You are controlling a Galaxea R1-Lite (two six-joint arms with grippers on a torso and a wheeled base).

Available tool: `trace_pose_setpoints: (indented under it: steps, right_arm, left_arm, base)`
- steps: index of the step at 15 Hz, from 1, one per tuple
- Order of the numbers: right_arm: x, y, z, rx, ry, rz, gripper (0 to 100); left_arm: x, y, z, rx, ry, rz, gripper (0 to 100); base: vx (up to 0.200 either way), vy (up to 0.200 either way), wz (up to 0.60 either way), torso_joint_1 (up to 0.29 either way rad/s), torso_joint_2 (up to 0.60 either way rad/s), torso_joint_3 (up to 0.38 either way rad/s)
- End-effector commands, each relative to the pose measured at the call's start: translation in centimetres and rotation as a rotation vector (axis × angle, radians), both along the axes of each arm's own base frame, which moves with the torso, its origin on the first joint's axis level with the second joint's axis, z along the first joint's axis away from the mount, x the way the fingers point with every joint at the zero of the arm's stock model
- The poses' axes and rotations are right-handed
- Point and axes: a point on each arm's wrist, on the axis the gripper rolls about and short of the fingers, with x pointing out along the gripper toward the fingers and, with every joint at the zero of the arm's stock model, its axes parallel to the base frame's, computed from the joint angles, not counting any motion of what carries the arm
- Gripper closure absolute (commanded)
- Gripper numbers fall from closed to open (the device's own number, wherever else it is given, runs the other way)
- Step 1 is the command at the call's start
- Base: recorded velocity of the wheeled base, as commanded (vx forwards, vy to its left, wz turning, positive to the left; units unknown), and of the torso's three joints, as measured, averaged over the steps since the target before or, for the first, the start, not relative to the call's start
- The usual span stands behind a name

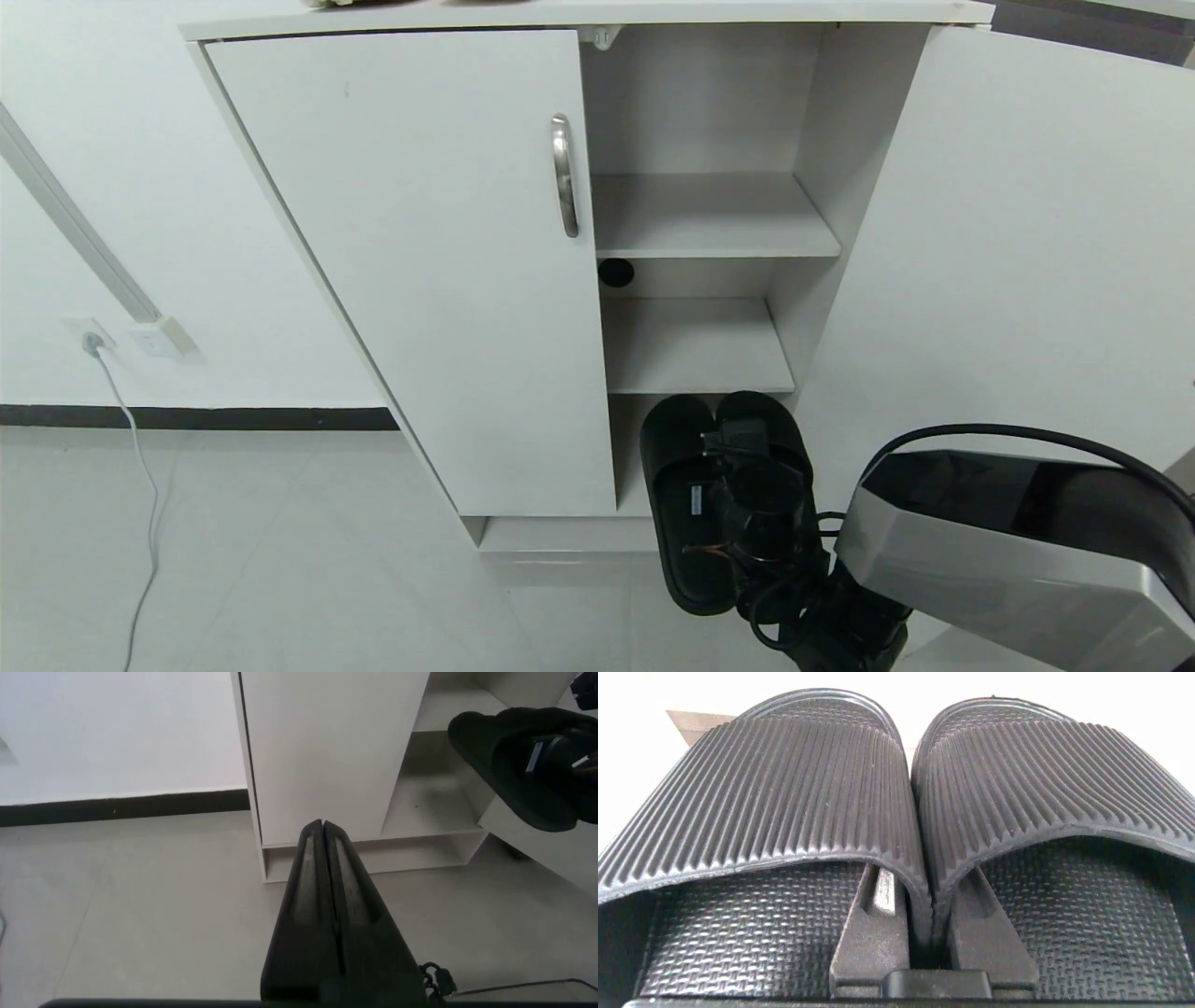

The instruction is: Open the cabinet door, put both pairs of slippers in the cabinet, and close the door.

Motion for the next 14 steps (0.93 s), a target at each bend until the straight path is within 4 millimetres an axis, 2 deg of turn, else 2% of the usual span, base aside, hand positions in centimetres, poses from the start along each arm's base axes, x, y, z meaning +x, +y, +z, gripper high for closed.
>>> trace_pose_setpoints:
  steps: [1, 9, 14]
  right_arm:
    - [0.03, -0.03, -0.05, -0.001, 0.001, -0.001, 100]
    - [0.09, -0.14, -0.52, -0.018, 0.012, -0.003, 100]
    - [0.86, -0.46, -0.59, -0.026, 0.021, -0.018, 100]
  left_arm:
    - [0.00, 0.00, -0.01, 0.000, 0.000, -0.001, 100]
    - [0.00, 0.00, -0.01, 0.000, 0.000, 0.001, 100]
    - [0.00, 0.00, -0.01, 0.001, 0.000, 0.001, 100]
  base:
    - [0.200, 0.000, 0.00, -0.002, 0.00, -0.002]
    - [0.200, 0.000, 0.00, 0.002, 0.00, -0.001]
    - [0.000, 0.000, 0.00, 0.000, 0.00, 0.000]
